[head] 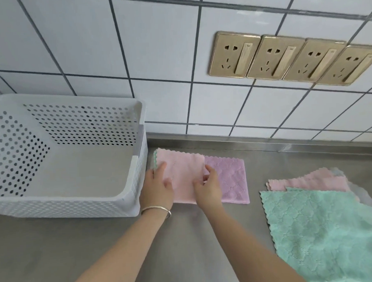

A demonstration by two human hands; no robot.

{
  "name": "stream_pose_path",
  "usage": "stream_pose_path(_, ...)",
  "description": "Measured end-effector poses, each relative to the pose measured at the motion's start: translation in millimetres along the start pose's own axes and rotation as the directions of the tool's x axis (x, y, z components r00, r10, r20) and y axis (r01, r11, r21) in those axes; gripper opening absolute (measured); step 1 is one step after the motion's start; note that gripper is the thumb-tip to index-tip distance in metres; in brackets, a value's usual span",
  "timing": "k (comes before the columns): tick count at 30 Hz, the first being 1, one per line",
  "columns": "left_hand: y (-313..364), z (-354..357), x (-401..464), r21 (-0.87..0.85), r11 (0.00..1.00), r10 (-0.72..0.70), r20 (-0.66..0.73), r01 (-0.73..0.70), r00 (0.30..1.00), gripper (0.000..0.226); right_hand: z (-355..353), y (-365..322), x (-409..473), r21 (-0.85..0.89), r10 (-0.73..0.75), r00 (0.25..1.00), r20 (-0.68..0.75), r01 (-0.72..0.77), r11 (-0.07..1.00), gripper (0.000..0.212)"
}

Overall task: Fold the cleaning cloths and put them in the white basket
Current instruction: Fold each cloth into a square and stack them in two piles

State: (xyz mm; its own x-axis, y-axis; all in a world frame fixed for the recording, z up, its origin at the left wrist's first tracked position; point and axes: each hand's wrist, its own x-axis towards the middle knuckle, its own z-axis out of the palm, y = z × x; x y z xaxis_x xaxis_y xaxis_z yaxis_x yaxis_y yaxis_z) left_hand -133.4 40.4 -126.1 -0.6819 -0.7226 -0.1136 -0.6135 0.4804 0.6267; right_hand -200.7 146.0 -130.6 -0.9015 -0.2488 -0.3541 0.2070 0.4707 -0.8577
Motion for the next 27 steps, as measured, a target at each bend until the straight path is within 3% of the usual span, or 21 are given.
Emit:
stream_pose_path(5, -14, 25, 34, 0.153, 0.984, -0.101, 0.032, 0.095, 0.994, 0.051, 24, 12, 33, -0.085, 0.008, 0.999, 0.043, -0.004, 0.996, 0.057)
stream_pose_path(13, -22, 39, 45, 0.108, 0.980, -0.170, 0.036, 0.165, 0.985, 0.056, 33, 19, 35, -0.139, -0.104, 0.995, 0.010, 0.104, 0.985, 0.054)
stream_pose_path(21, -31, 50, 34, 0.208, 0.972, -0.112, 0.001, 0.109, 0.994, 0.056, 32, 20, 30, -0.217, -0.162, 0.986, 0.036, 0.166, 0.962, 0.052)
stream_pose_path(27, -26, 50, 38, 0.085, 0.988, -0.135, 0.062, 0.129, 0.989, 0.055, 25, 26, 36, -0.197, -0.128, 0.991, -0.023, 0.121, 0.973, 0.055)
